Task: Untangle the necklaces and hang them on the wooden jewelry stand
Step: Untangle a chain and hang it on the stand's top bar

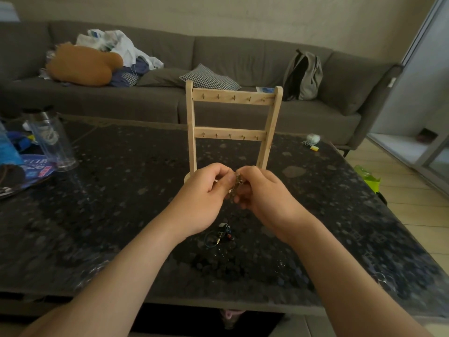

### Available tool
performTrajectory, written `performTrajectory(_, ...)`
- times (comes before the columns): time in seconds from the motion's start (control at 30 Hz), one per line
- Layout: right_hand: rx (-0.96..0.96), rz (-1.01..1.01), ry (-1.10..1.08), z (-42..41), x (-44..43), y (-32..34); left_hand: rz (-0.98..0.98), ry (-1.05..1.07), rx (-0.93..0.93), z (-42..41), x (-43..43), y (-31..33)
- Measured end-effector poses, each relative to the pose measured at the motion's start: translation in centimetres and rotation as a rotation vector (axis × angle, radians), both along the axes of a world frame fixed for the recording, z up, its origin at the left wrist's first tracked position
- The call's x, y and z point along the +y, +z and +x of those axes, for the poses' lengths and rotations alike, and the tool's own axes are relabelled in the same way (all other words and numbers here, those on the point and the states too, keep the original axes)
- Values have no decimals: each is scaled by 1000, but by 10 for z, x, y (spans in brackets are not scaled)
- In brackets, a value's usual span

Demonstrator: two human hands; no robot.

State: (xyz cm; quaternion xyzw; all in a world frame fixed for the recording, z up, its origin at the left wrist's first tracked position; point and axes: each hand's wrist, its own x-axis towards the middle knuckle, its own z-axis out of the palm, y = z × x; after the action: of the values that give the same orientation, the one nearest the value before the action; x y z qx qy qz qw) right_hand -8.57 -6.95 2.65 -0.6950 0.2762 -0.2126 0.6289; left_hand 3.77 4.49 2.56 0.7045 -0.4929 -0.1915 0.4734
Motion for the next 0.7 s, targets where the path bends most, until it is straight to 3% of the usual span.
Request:
performTrajectory(0.17, -87, -95, 3, -2, 1, 2, 11, 34, 162, -1, 0, 2)
performTrajectory(0.43, -165, 231, 25, 3, 8, 5, 1, -9, 165, -2, 2, 6)
performTrajectory(0.7, -96, 229, 111, -6, -1, 7, 8, 27, 215, -7, 2, 7)
